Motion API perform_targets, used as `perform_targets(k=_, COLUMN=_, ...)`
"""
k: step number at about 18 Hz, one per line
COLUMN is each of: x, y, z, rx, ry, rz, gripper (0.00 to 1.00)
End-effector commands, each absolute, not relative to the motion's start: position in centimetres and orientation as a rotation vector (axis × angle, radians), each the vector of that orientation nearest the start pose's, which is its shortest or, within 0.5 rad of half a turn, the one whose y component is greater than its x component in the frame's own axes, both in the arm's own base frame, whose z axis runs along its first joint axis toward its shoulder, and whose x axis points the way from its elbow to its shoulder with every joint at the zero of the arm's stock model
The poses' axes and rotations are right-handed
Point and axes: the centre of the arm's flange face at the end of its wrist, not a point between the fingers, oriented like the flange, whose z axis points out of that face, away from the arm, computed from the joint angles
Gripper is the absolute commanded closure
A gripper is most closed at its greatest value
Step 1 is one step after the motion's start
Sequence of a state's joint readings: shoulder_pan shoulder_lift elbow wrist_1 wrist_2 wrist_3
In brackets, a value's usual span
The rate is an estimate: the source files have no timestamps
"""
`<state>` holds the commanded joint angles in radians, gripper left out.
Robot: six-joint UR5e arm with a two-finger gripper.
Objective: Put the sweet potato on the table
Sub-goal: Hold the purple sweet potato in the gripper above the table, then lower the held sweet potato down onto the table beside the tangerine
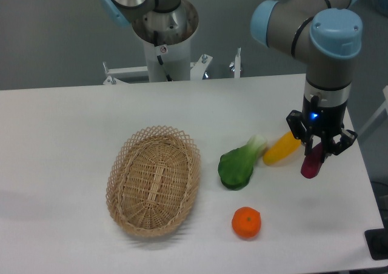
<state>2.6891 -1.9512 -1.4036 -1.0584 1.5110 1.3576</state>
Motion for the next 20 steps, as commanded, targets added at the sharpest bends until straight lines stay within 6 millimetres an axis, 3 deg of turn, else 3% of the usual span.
perform_targets(k=14, x=-54.4, y=42.4, z=38.8, rx=-2.927, ry=0.348, rz=0.416, gripper=0.74)
perform_targets(k=20, x=-53.7, y=43.4, z=33.8, rx=-2.895, ry=0.29, rz=0.481, gripper=0.74)
